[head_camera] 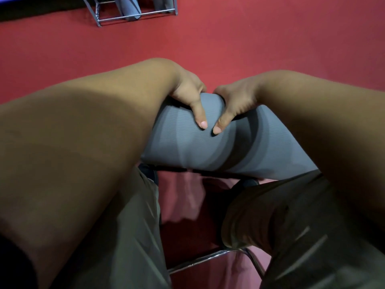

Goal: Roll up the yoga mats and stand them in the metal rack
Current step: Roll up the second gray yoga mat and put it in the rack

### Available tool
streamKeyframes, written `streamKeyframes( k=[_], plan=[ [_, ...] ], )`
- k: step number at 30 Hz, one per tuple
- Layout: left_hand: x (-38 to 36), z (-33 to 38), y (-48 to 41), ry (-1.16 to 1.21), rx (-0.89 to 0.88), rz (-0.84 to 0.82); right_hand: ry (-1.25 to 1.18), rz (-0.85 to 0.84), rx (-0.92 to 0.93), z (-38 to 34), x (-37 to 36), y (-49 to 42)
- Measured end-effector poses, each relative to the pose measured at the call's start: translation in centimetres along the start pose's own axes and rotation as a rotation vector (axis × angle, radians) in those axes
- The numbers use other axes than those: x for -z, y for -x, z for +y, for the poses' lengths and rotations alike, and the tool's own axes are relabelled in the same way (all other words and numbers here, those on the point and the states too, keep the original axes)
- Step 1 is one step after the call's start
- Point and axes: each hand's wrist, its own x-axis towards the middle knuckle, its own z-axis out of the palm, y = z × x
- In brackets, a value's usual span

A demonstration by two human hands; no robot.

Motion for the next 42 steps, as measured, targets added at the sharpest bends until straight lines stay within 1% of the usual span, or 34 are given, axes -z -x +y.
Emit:
streamKeyframes(
  k=[3,6,9,13,17,20,23,26,28,33,38,42],
  plan=[
    [0.0,-0.6,-0.1,0.064,0.027,-0.022,0.080,0.073,0.008,-0.5,-0.1,-0.1],
    [-0.1,-0.6,0.0,0.059,0.019,-0.034,0.071,0.080,0.010,-0.3,0.0,-0.2],
    [-0.1,-0.1,0.1,-0.001,0.008,-0.025,0.033,0.071,-0.002,0.2,-0.1,-0.4],
    [-0.5,0.3,-0.1,-0.137,0.021,-0.001,-0.032,0.078,-0.022,0.7,-0.3,-0.9],
    [-0.7,0.5,0.1,-0.197,0.016,0.057,-0.042,0.044,-0.032,0.8,-0.1,-0.8],
    [-0.5,0.2,0.5,-0.153,-0.002,0.059,-0.050,0.019,-0.022,0.4,-0.1,-0.8],
    [-0.3,-0.4,0.5,-0.093,0.003,0.022,-0.062,0.001,0.000,0.4,0.0,-0.9],
    [-0.3,-1.1,0.4,0.033,0.024,-0.037,-0.012,-0.049,0.004,0.4,0.0,-1.0],
    [-0.4,-1.4,0.5,0.119,0.035,-0.070,0.029,-0.052,-0.008,0.2,-0.3,-0.9],
    [-0.8,-1.0,0.2,0.171,0.049,-0.141,0.015,-0.060,0.001,0.6,-0.4,-0.8],
    [-0.9,-0.5,0.0,0.125,0.023,-0.117,-0.133,-0.102,-0.047,1.6,-0.8,-1.1],
    [-0.8,0.4,0.0,-0.052,0.015,-0.085,-0.187,-0.080,-0.067,1.8,-0.7,-0.9]
  ],
)
